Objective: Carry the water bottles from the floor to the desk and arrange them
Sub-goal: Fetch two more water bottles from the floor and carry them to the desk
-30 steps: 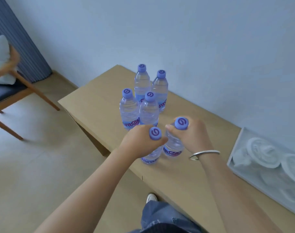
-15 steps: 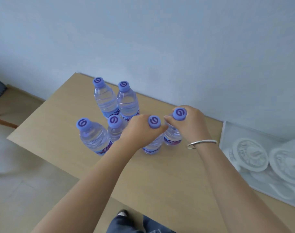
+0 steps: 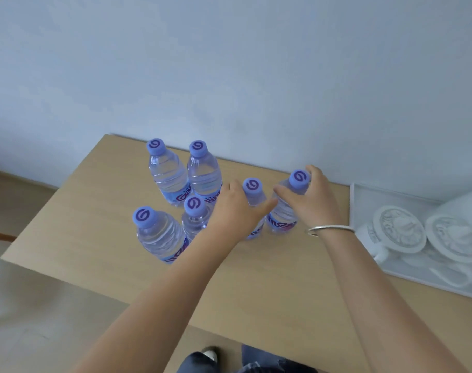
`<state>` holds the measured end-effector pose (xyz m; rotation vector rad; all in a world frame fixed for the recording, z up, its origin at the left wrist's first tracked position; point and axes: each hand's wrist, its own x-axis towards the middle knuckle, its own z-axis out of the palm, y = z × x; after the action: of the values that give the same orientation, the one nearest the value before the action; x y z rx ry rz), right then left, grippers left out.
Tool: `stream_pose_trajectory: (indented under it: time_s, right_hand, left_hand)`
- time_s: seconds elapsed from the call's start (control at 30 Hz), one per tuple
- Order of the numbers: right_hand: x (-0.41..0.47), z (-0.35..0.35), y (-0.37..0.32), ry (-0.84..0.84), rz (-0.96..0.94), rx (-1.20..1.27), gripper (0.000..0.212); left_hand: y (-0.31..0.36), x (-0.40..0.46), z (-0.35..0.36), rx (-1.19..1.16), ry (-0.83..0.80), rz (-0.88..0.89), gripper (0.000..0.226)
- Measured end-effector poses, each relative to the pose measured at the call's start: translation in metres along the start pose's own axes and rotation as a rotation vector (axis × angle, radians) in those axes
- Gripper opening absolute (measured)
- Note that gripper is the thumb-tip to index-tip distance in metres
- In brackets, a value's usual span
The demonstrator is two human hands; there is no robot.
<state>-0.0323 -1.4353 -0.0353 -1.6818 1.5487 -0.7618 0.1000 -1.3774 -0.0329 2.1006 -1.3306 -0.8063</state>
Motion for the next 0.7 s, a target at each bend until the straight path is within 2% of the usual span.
stream_pose_trajectory:
  time_s: [0.1, 0.2, 0.37, 0.53, 0.7]
  right_hand:
    - [-0.02, -0.001, -0.001, 0.043, 0.083, 0.017, 0.065]
    - [-0.047, -0.002, -0.002, 0.044, 0.112, 0.017, 0.046]
    - [-0.111, 0.007, 0.003, 0.077, 0.213, -0.11, 0.044]
    - [-0.182, 0.001, 0.024, 0.15, 0.396, -0.146, 0.04]
    - [-0.264, -0.04, 0.047, 0.368, 0.604, -0.116, 0.038]
  left_hand:
    - [-0.007, -0.013, -0.001, 0.057, -0.073, 0.055, 0.072]
    - [-0.016, -0.031, -0.003, 0.071, -0.148, 0.108, 0.083]
    - [-0.035, -0.058, -0.006, 0.173, -0.295, 0.204, 0.058]
    - [-0.034, -0.09, 0.01, 0.31, -0.45, 0.412, 0.067]
    - [-0.007, -0.145, 0.046, 0.384, -0.641, 0.648, 0.064]
